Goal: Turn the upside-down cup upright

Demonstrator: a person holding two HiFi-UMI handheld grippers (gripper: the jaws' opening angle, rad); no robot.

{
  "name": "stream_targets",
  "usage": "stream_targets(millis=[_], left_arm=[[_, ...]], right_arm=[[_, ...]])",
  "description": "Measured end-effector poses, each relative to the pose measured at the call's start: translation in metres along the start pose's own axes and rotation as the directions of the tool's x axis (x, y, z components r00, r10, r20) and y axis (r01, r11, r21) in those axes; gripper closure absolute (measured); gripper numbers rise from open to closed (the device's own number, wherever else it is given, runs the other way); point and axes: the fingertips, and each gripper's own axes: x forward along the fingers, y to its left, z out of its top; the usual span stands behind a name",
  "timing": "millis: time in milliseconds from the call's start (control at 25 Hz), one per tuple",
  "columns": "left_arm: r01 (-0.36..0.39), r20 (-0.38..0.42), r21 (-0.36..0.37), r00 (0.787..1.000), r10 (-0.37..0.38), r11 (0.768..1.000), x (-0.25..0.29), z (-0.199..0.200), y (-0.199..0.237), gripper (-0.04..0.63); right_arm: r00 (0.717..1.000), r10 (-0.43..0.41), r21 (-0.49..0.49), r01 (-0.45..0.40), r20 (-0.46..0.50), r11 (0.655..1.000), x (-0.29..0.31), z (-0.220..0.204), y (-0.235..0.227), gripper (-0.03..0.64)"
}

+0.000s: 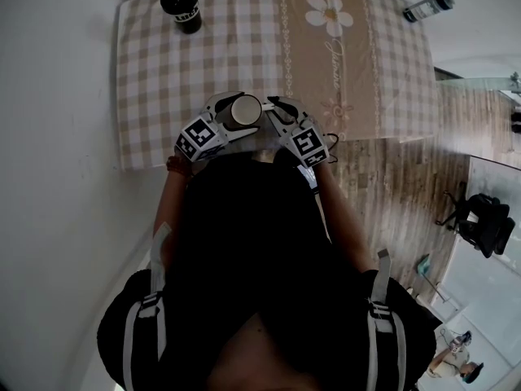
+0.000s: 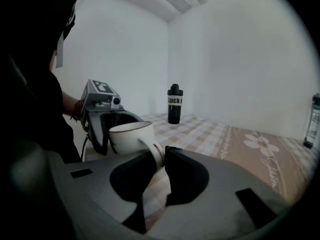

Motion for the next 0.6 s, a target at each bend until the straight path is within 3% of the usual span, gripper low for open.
stream_targets(millis=[320,480,600], left_arm=[[0.076,0.044,-0.021,0.996,-0.075,0.997,-0.008,0.011,-0.021,0.195],[0.045,0.139,-0.065,0.990,-0.035,0.997,-0.021,0.032,-0.009,0.229],[0.019,0.200,-0.111,0.980,0.004,0.994,-0.032,0.046,0.005,0.314]], right_arm=[[0.997,-0.052,0.009,0.052,0.057,0.999,-0.014,0.014,-0.017,0.580],[0.990,-0.106,0.038,0.103,0.094,0.994,-0.024,0.024,-0.031,0.580],[0.981,-0.145,-0.002,0.146,0.127,0.989,-0.032,0.036,-0.041,0.578]])
